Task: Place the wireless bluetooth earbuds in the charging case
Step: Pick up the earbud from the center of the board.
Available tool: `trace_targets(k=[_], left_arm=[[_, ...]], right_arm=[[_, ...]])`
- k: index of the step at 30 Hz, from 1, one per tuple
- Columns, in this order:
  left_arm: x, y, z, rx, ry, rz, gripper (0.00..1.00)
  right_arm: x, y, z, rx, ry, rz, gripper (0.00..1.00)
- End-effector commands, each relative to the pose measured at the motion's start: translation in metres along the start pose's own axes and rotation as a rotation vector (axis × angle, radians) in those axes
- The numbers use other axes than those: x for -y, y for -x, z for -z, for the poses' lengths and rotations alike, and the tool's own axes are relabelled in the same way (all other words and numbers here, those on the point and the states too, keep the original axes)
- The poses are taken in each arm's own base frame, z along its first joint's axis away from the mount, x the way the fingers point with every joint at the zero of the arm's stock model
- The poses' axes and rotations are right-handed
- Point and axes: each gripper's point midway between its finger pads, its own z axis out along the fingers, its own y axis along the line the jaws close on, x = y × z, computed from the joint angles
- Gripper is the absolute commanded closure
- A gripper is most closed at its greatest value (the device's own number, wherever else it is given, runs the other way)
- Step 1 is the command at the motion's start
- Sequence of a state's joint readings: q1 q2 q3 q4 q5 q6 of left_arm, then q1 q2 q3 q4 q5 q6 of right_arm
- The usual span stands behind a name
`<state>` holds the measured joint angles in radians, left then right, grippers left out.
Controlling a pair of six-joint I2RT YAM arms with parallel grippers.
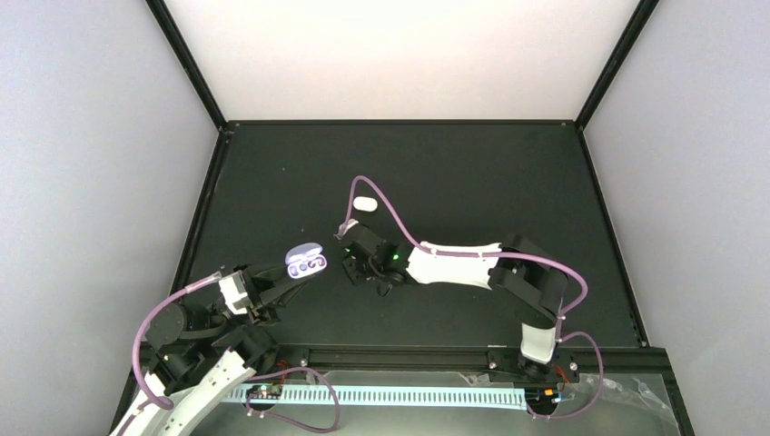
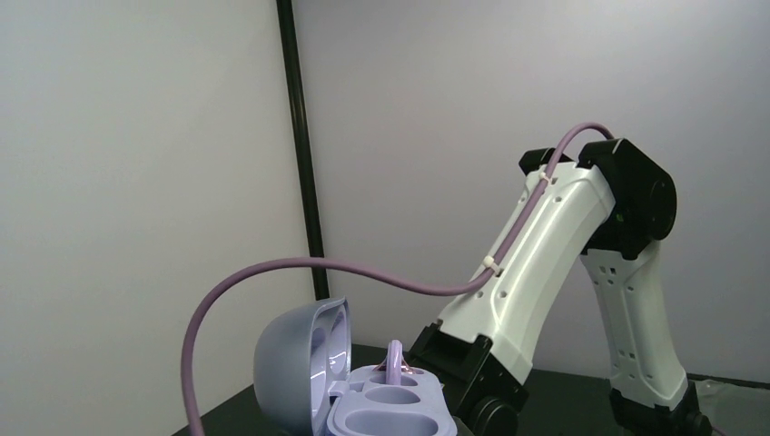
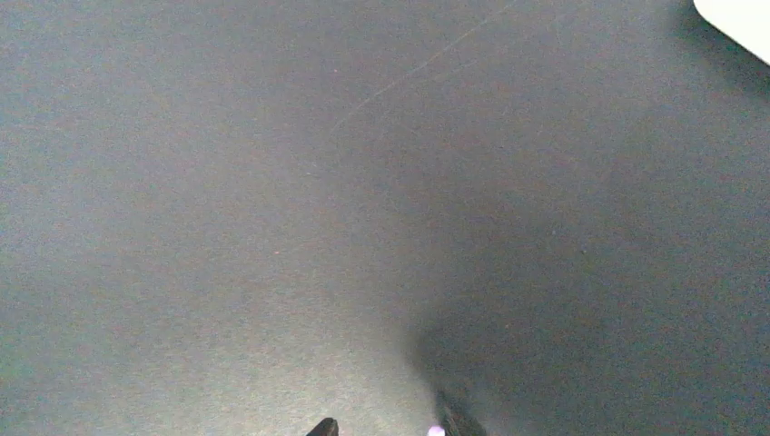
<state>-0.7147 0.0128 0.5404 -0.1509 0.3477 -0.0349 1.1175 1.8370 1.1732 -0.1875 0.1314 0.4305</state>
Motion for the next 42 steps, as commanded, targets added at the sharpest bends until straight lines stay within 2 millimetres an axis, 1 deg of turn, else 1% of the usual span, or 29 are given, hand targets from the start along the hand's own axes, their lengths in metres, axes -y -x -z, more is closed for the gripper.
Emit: trace_targets(k=[1,4,9,16,22,42], left_arm=[[-0.001,0.013,0.005,0.028,0.021,-0.025,0.99],[-0.002,0.012,0.006,0.027,0.027,-0.027,0.98],[-0.003,0.012,0.006,0.026,0.031,-0.031,0.98],[-0.004,0.011,0.005,0.023,0.034,-0.035,0.98],[-0.003,0.012,0.006,0.026,0.032,-0.037,0.99],[-0.004,0.010,0.004,0.017,0.033,-0.036,0.98]], right_arm=[[0.018,-0.003,-0.008,-0.034,-0.079,0.083,0.70],[0.023,-0.002,-0.012,-0.041,-0.086,0.106,0.70],[0.026,-0.003,-0.018,-0.068,-0.084,0.150,0.70],[0.021,-0.010,-0.023,-0.104,-0.044,0.165,0.72],[0.018,-0.018,-0.023,-0.131,-0.017,0.165,0.75],[0.025,-0.033,-0.018,-0.165,-0.030,0.174,0.87]])
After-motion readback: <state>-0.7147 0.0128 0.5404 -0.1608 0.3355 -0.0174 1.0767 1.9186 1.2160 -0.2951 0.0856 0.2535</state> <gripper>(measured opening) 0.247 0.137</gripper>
